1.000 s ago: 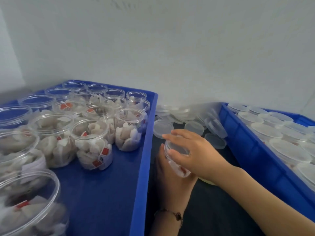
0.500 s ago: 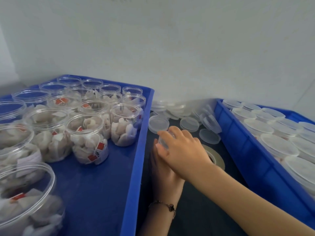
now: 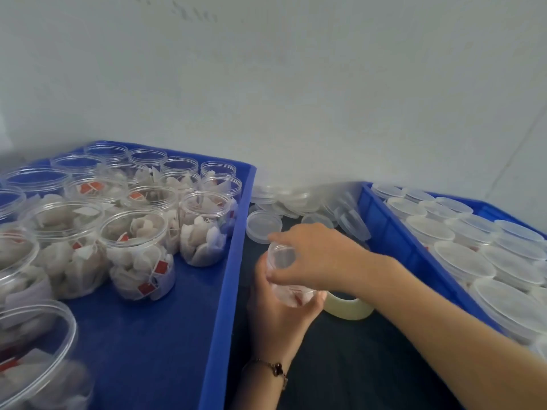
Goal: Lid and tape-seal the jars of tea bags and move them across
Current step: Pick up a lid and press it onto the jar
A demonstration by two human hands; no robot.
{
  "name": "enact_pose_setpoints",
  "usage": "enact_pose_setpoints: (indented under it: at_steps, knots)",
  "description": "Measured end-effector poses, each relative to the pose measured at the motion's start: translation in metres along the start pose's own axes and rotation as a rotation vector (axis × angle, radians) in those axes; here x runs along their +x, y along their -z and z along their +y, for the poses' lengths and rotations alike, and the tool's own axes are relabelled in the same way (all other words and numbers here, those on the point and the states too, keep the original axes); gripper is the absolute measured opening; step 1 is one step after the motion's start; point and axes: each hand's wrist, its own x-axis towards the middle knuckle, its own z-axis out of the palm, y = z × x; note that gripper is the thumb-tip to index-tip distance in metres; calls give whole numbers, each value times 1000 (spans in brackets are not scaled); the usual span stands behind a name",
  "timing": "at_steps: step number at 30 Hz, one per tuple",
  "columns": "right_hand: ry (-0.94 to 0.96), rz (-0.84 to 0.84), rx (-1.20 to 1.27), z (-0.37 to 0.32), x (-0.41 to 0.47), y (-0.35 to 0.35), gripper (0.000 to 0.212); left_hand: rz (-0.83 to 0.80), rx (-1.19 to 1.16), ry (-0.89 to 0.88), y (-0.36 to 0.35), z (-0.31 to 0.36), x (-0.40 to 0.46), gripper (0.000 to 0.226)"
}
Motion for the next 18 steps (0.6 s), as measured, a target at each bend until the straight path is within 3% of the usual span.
enact_pose_setpoints:
  at_steps: [2,4,9,14,16,18]
  knots:
    - [127,-63,154,12,-9,25,59,-48,-72,-31,0,1,-1,89]
    - [182,-31,296,24,-15,45,61,-64,-89,-46,0,2,-2,91]
    - [214,-48,141,36,-5,22,62,-125,-126,-39,0,1,0,87]
    - [229,-10,170,35,7,-4,61,-251,-61,-40,-3,-6,2,73]
    - [251,-17,135,33,11,-8,61,-169,-43,-53,-4,-7,1,72]
    - [252,-21,113,33,12,-11,60,-93,-33,-100,-5,-5,4,89]
